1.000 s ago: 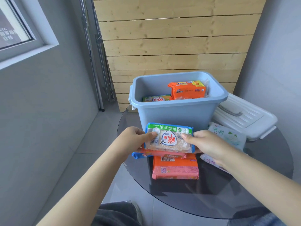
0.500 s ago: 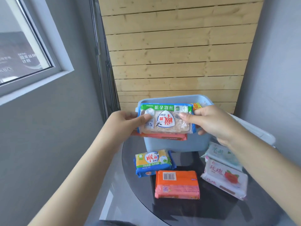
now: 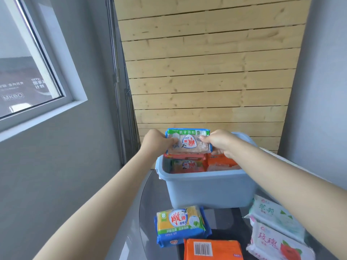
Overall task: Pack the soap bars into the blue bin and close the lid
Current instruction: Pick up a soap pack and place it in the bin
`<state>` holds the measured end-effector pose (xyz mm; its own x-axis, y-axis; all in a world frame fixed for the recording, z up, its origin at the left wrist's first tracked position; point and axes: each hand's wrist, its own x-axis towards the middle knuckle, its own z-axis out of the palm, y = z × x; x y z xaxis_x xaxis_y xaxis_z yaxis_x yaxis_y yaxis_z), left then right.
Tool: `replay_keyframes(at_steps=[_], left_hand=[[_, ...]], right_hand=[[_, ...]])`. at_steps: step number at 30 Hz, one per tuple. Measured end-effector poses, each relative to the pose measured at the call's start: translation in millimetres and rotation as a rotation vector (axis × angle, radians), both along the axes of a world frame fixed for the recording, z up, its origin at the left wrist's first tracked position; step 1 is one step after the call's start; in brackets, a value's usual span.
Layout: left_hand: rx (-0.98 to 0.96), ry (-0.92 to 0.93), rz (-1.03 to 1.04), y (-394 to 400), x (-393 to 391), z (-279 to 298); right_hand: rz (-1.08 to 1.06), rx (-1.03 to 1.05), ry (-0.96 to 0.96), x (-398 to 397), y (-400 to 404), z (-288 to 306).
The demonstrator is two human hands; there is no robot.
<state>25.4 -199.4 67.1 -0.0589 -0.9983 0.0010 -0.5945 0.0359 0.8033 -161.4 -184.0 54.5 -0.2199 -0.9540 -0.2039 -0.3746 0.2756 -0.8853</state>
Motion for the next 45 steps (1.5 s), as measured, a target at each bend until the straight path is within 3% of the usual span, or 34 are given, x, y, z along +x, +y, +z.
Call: replay_keyframes(at_steps=[8,11,16,20,22,25,30,33,35,41,45], left_hand=[[-0.046,-0.514,-0.007,-25.9,-15.2,-14.5],[-0.091,-0.612,-0.023,-32.0,-17.5,-21.7],[-0.188,-0.631,0.039,-33.5,-15.9,-36.9],[-0.302,-0.528,-0.059,-28.7,-20.8,-38.9],[-0.298,-0.585,-0.149,-26.8,-20.1,-38.9],[-0.31,-0.684,-0.193,-27.9,-17.2,-40.6],[-0.34,-0.739,-0.199,-24.8,-21.7,-43.2],[-0.331,-0.677,-0.183,-21.0,-21.4,-42.4],[-0.275,-0.515,-0.153,-13.7,-18.7,-40.2],[-0.332,-0.145,-0.06,48.2,-1.3,-31.9],[-0.43,-0.004,-0.05,100.4,8.1,-39.7]], right_hand=[[-0.014,0.0,0.299,-8.7,-22.2,-19.8],[0.007,-0.04,0.54,-7.2,-22.7,-26.7],[0.015,-0.055,0.817,1.4,-24.1,-30.8],[0.044,-0.267,0.751,-2.7,-23.5,-31.4],[0.153,-0.355,0.779,-6.7,-17.9,-32.2],[0.3,-0.261,0.879,-8.0,-10.9,-30.2],[0.356,-0.199,1.045,0.4,-13.1,-34.1],[0.336,-0.154,0.943,0.6,-8.2,-31.1],[0.305,-0.168,0.864,-4.7,0.2,-28.2],[0.104,-0.601,0.593,0.1,60.3,-25.8],[0.134,-0.745,0.475,14.9,111.7,-42.0]])
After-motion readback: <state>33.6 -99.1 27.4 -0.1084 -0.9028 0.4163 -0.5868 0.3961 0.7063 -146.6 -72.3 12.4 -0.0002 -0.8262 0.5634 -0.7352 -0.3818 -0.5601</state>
